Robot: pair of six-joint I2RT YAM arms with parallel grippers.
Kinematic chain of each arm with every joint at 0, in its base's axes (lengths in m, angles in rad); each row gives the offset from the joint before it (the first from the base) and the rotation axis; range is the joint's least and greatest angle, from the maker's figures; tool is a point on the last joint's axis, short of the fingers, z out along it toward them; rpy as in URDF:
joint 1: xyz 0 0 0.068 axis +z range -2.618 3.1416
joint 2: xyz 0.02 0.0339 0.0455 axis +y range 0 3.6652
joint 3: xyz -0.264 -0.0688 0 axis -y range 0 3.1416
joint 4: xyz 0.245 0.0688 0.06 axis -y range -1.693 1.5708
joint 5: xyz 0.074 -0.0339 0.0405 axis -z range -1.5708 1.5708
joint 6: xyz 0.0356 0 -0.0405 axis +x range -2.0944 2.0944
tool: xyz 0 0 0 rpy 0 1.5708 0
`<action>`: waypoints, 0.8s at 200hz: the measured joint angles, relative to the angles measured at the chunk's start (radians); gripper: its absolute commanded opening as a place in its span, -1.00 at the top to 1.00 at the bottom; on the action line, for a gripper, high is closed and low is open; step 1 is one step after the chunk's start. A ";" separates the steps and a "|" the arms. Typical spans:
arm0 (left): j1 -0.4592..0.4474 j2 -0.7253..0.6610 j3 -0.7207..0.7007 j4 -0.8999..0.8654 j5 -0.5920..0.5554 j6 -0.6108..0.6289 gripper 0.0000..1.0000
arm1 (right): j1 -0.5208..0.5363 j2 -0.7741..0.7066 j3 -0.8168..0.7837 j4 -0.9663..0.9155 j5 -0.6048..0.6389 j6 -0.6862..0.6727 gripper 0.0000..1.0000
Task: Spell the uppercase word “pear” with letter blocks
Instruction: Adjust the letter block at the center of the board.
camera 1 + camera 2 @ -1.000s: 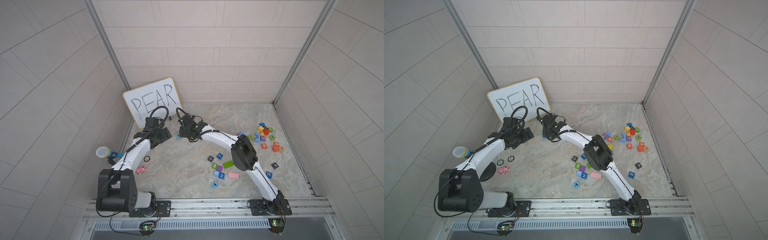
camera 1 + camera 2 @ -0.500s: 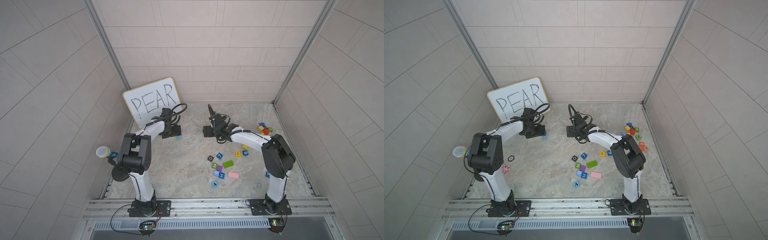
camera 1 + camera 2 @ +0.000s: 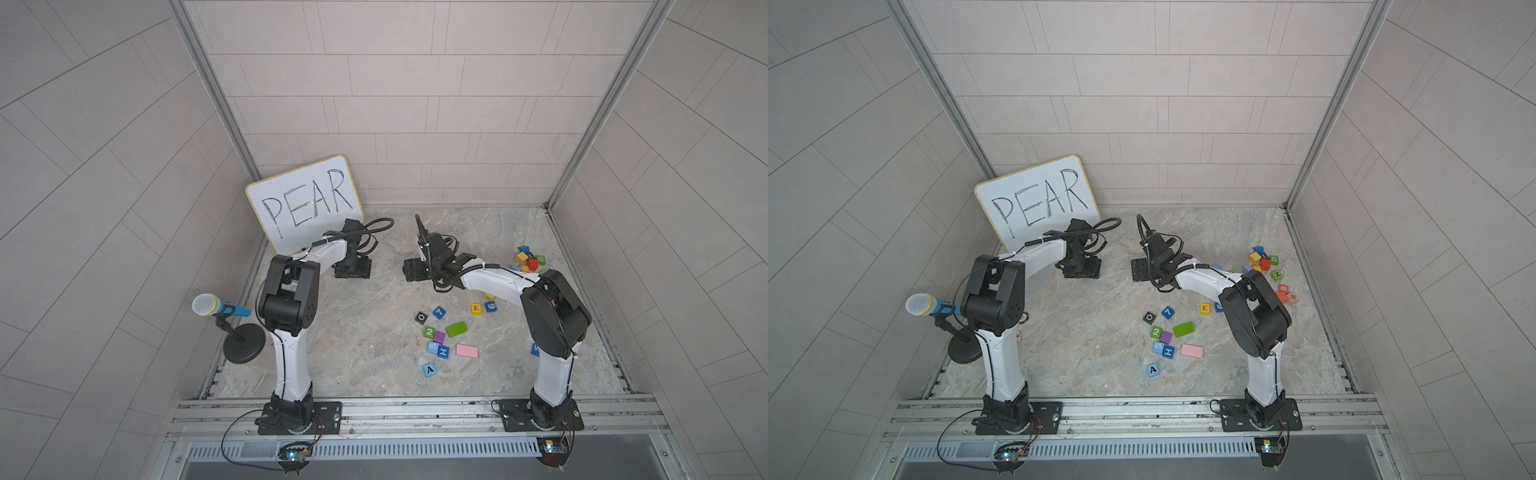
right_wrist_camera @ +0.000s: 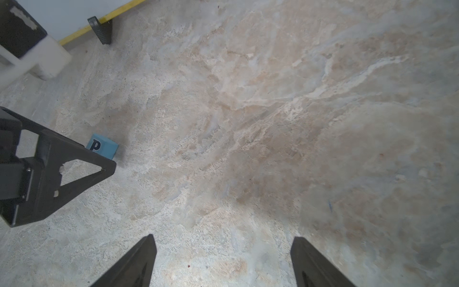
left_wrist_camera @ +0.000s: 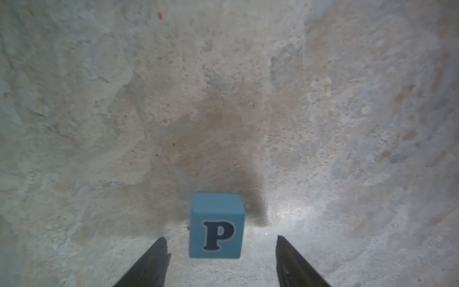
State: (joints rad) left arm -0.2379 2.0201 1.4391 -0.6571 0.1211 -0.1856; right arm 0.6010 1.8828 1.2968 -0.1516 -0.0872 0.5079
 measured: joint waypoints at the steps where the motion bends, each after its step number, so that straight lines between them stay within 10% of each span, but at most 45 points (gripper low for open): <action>1: 0.000 0.000 0.000 0.000 0.000 0.001 -0.34 | 0.000 0.000 0.000 0.001 0.000 0.000 -0.79; 160: 0.002 0.056 0.065 -0.014 -0.054 -0.008 0.27 | -0.013 0.000 -0.033 0.048 -0.048 0.031 -0.79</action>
State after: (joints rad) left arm -0.2356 2.0758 1.5040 -0.6716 0.0669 -0.1940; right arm 0.5880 1.8828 1.2636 -0.1036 -0.1352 0.5392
